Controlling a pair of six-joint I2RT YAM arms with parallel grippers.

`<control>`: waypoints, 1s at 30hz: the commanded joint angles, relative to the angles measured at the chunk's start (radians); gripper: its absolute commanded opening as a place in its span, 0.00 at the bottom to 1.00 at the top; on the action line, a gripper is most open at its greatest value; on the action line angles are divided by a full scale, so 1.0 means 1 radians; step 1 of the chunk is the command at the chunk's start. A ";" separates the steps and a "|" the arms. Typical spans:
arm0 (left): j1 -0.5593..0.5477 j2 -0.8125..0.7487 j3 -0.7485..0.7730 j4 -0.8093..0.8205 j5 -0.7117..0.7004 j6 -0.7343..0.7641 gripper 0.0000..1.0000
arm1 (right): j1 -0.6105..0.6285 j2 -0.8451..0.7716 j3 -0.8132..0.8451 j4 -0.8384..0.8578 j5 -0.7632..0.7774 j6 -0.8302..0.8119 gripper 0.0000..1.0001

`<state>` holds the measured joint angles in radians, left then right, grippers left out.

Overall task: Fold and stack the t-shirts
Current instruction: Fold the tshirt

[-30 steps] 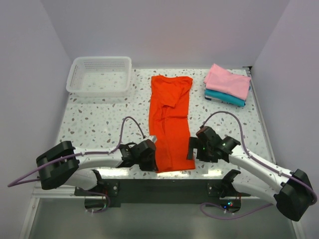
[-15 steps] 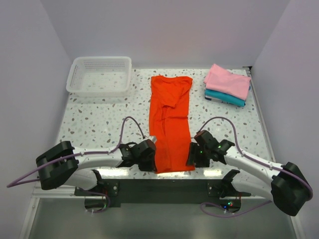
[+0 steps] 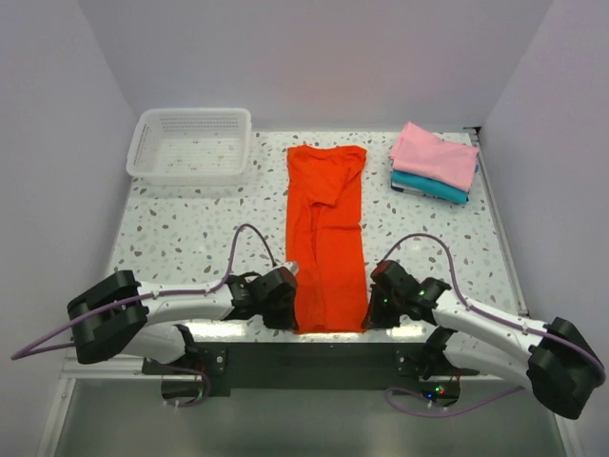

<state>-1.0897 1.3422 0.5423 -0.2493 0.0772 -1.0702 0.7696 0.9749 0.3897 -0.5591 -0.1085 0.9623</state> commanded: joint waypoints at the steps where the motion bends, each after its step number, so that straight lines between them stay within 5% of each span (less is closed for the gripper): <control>1: -0.012 -0.032 -0.015 -0.053 0.012 0.018 0.00 | 0.088 -0.025 -0.026 0.004 -0.001 0.093 0.01; 14: -0.021 -0.184 -0.082 -0.094 0.013 -0.002 0.00 | 0.174 -0.209 -0.022 -0.110 0.029 0.190 0.00; 30: -0.015 -0.143 0.100 -0.188 -0.095 0.081 0.00 | 0.172 -0.233 0.126 -0.165 0.191 0.086 0.00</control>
<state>-1.1023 1.1835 0.5625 -0.4091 0.0498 -1.0355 0.9371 0.7227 0.4416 -0.7238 -0.0067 1.1019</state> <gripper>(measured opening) 0.024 0.026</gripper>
